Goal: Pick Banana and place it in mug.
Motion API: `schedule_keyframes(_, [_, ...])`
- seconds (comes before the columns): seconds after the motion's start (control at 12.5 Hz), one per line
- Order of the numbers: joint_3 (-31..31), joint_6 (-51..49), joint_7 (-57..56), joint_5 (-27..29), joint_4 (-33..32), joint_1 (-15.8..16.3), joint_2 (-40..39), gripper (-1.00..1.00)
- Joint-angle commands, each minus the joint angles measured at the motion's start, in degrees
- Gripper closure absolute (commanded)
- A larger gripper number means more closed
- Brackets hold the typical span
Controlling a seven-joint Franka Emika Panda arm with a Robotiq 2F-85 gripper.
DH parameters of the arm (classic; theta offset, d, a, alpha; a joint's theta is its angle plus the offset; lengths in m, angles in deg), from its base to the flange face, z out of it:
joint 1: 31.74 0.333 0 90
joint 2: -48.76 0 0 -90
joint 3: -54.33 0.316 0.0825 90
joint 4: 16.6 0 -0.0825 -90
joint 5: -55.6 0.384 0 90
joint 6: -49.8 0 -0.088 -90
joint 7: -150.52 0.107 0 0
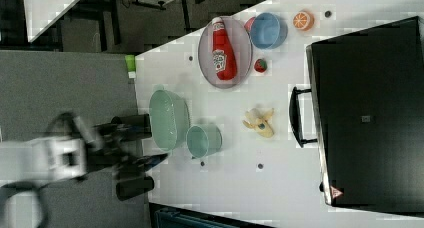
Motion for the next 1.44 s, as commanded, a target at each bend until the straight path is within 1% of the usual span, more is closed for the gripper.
schedule_keyframes(0.08, [0.2, 8.5, -9.7, 0.5, -7.1, -0.1, -5.9, -1.00])
schedule_keyframes(0.32, [0.0, 17.2, -15.1, 0.5, -11.6, -0.2, -10.6, -1.00])
schedule_keyframes(0.64, [0.1, 26.5, -20.3, 0.5, -15.2, -0.2, -18.9, -1.00])
schedule_keyframes(1.04, [0.4, 40.0, -21.8, 0.5, -16.6, 0.0, -29.0, -1.00])
schedule_keyframes(1.44, [1.0, 51.6, -21.8, 0.5, -17.8, -0.1, -36.2, -1.00])
